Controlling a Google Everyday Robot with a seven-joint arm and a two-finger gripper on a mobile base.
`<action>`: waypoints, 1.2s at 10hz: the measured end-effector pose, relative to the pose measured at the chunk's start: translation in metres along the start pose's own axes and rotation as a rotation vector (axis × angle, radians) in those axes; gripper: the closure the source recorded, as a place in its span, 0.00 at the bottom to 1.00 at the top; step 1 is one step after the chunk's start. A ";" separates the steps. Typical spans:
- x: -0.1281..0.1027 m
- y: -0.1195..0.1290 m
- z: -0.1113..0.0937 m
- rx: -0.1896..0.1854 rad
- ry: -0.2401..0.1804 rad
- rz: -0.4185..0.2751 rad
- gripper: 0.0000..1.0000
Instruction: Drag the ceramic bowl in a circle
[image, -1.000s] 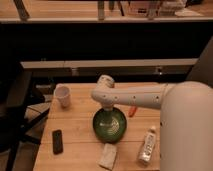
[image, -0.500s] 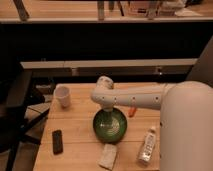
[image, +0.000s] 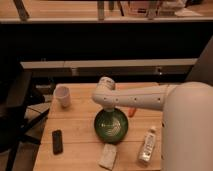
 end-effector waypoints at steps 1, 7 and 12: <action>-0.002 0.000 0.001 -0.004 -0.002 0.002 0.99; -0.007 0.000 0.006 -0.019 -0.012 -0.003 0.99; -0.013 0.007 0.011 -0.030 -0.019 0.004 0.99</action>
